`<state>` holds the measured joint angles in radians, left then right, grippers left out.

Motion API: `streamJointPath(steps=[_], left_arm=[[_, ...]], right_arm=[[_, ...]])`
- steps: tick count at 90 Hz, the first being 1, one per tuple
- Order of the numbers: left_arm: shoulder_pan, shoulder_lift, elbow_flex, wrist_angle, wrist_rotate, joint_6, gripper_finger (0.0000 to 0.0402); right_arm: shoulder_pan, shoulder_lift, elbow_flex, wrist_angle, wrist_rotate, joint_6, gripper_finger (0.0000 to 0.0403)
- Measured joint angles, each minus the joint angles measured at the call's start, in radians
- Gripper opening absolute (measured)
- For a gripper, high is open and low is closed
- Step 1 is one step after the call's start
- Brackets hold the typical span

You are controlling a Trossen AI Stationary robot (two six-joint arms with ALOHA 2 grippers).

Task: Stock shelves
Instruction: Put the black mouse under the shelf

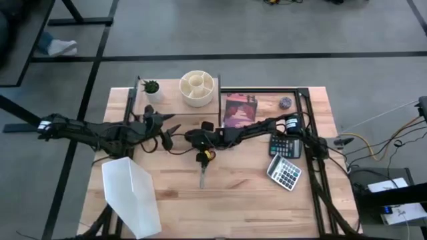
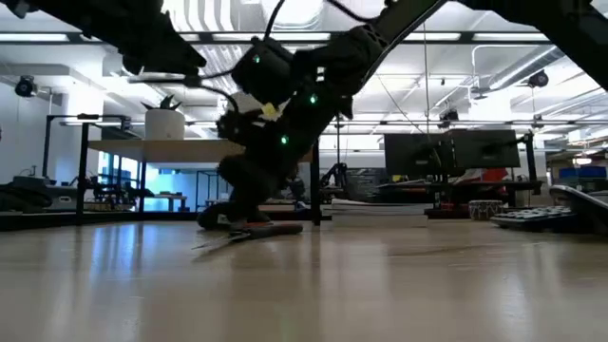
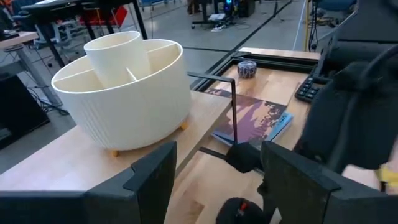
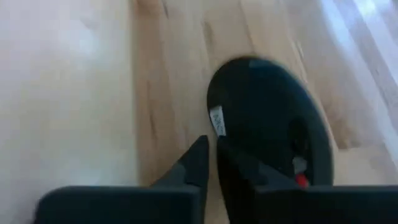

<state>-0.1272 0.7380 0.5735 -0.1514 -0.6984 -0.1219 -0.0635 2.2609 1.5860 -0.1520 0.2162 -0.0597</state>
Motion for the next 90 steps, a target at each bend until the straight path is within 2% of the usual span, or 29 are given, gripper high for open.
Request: streamJointPath(steps=[19,49,90], left_arm=[[0.000,0.000,0.000,-0.002,0.001,0.000,0.0219],[0.000,0.000,0.000,-0.002,0.001,0.000,0.0219],[0.000,0.000,0.000,-0.015,0.002,-0.019,0.0219]], right_arm=[[-0.018,0.000,0.000,-0.025,0.156,-0.015,0.0010],[-0.040,0.002,0.000,0.027,0.274,-0.026,0.0001],[-0.015,0.002,0.000,0.018,0.270,0.001,0.0000]])
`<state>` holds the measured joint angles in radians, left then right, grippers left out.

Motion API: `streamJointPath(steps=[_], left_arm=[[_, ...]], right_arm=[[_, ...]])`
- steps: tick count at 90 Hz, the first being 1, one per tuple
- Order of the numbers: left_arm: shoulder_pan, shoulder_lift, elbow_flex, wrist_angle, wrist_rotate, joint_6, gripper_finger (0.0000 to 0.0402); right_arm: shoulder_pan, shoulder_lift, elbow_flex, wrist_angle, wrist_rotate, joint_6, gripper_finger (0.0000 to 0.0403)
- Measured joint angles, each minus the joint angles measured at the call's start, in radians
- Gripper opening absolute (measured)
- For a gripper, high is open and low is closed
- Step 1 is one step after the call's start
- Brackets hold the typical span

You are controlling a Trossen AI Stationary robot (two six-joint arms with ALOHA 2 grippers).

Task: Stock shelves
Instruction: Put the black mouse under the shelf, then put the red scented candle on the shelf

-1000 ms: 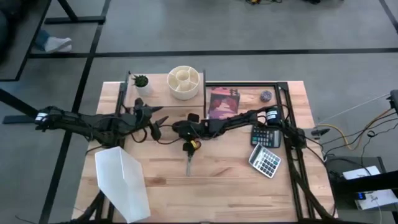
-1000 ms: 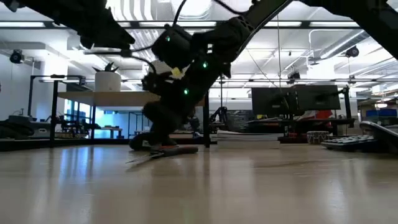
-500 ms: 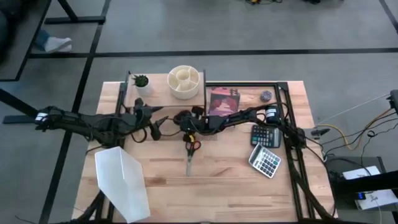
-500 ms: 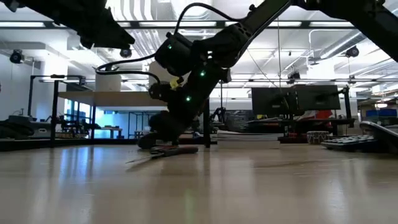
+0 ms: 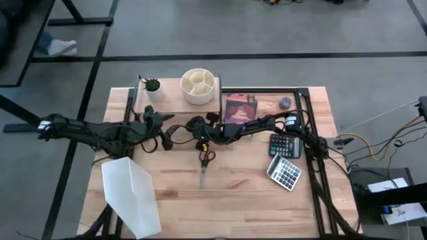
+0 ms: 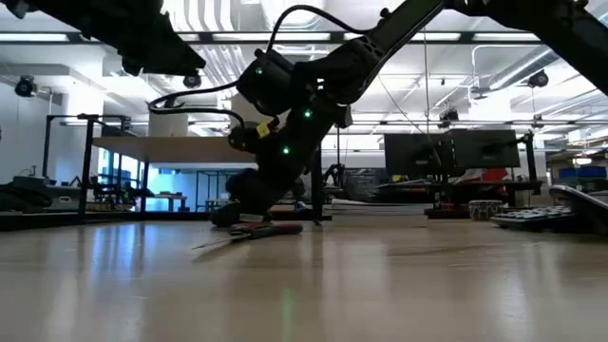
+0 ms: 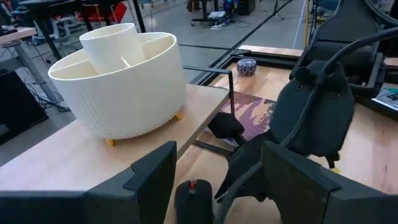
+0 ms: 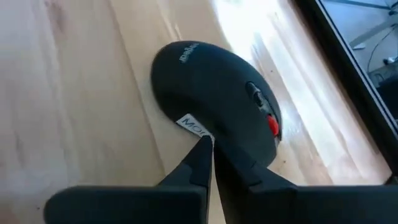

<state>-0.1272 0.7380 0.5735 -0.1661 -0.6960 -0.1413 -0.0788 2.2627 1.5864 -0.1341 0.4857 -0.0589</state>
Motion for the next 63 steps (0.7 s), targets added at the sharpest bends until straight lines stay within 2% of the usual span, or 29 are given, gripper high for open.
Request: streamJointPath(steps=[18,27,38,52,63], left_arm=[[0.000,0.000,0.000,0.000,0.000,-0.003,0.0219],[0.000,0.000,0.000,-0.001,0.000,-0.003,0.0219],[0.000,0.000,0.000,-0.004,0.000,-0.003,0.0219],[0.000,0.000,0.000,-0.008,0.000,-0.006,0.0219],[0.000,0.000,0.000,-0.021,0.000,-0.026,0.0219]], right_arm=[[0.035,-0.016,0.002,-0.065,-0.052,0.067,0.0000],[0.062,-0.030,0.002,-0.109,-0.046,0.066,0.0000],[0.095,-0.071,0.002,-0.164,-0.089,0.066,0.0000],[0.119,-0.116,0.003,-0.203,-0.100,0.059,0.0000],[0.126,-0.164,0.002,-0.313,-0.089,0.066,0.0000]])
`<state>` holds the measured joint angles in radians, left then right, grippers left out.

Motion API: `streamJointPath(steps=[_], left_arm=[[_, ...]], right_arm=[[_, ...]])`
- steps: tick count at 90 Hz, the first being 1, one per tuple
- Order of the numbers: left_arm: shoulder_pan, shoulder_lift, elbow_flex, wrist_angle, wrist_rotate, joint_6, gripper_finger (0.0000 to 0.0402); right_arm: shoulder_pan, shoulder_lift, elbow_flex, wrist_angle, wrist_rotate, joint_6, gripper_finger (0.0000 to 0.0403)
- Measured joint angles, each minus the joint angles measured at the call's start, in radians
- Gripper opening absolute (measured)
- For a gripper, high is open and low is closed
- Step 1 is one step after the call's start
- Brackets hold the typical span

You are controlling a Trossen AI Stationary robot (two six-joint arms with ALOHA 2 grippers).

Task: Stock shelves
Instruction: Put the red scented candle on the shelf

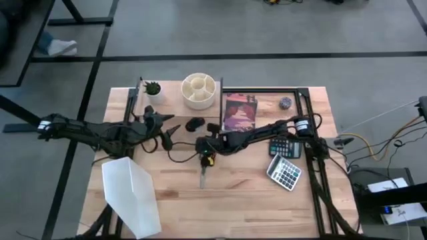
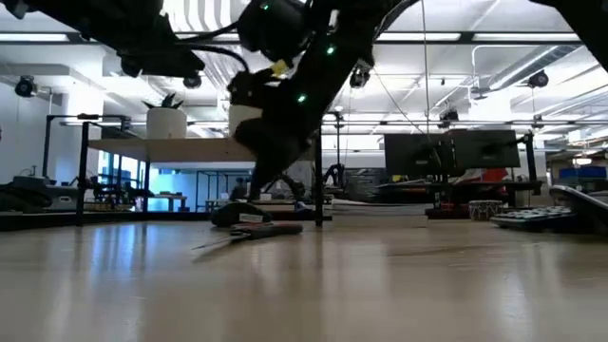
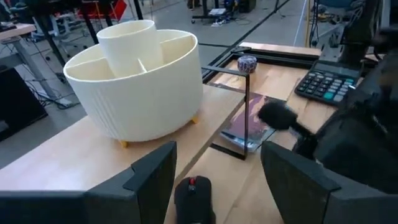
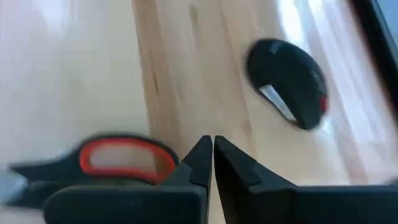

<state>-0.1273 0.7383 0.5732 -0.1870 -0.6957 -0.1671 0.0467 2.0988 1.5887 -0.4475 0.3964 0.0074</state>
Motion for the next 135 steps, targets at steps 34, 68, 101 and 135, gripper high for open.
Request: streamJointPath(steps=[34,68,101,135], left_arm=[[0.000,0.000,0.000,-0.015,0.000,-0.010,0.0219],[0.000,0.000,0.000,-0.015,0.000,-0.010,0.0219],[0.000,0.000,0.000,-0.015,-0.001,-0.010,0.0219],[-0.002,0.000,-0.020,-0.045,0.004,-0.042,0.0219]], right_arm=[[-0.026,-0.134,-0.005,-0.264,0.221,0.010,0.0000],[-0.112,-0.119,-0.010,-0.237,0.260,-0.055,0.0000],[-0.145,-0.118,-0.016,-0.205,0.261,-0.096,0.0000],[-0.061,-0.268,-0.064,-0.474,0.232,-0.010,0.0000]])
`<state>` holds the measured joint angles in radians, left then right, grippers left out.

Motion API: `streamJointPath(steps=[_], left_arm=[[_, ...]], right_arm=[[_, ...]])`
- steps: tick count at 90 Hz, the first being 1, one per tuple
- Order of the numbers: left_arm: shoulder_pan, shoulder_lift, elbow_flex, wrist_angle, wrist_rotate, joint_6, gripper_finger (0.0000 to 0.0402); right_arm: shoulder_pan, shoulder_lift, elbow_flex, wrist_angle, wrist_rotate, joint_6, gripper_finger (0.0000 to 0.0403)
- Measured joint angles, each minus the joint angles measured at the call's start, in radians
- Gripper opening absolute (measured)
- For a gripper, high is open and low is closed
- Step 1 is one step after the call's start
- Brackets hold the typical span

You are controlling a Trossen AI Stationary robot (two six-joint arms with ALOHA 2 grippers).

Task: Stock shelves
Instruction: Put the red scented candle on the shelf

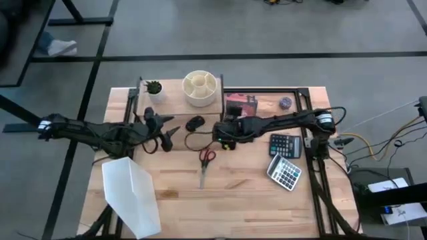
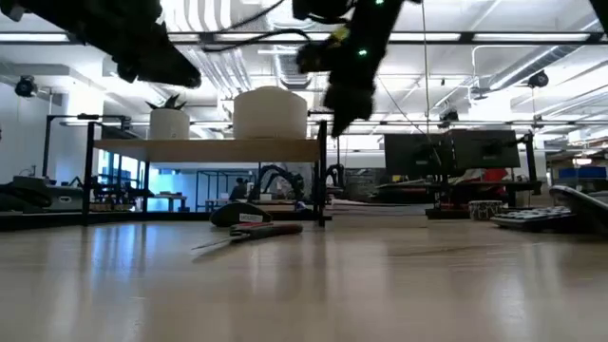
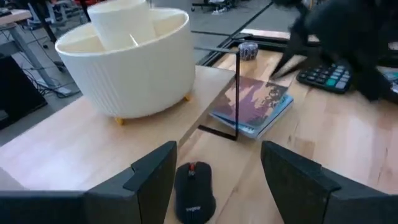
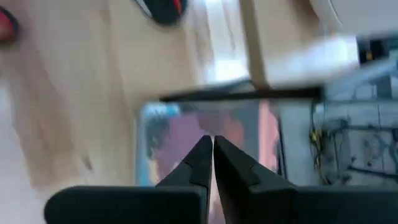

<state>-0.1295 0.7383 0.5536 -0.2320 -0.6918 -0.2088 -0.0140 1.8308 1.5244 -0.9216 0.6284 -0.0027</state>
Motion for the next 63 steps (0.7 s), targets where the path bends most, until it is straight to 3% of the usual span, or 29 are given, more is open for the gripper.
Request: streamJointPath(steps=[14,32,63], left_arm=[[0.000,0.000,-0.018,0.003,0.000,-0.014,0.0219],[0.000,0.000,-0.025,0.018,0.000,-0.014,0.0219],[0.000,0.021,-0.025,0.057,-0.007,0.016,0.0219]], right_arm=[[-0.032,-0.114,-0.094,-0.122,0.000,0.103,0.0000],[-0.139,-0.282,-0.288,-0.122,-0.003,0.226,0.0000],[-0.492,-0.417,-0.525,-0.091,-0.052,0.534,0.0003]])
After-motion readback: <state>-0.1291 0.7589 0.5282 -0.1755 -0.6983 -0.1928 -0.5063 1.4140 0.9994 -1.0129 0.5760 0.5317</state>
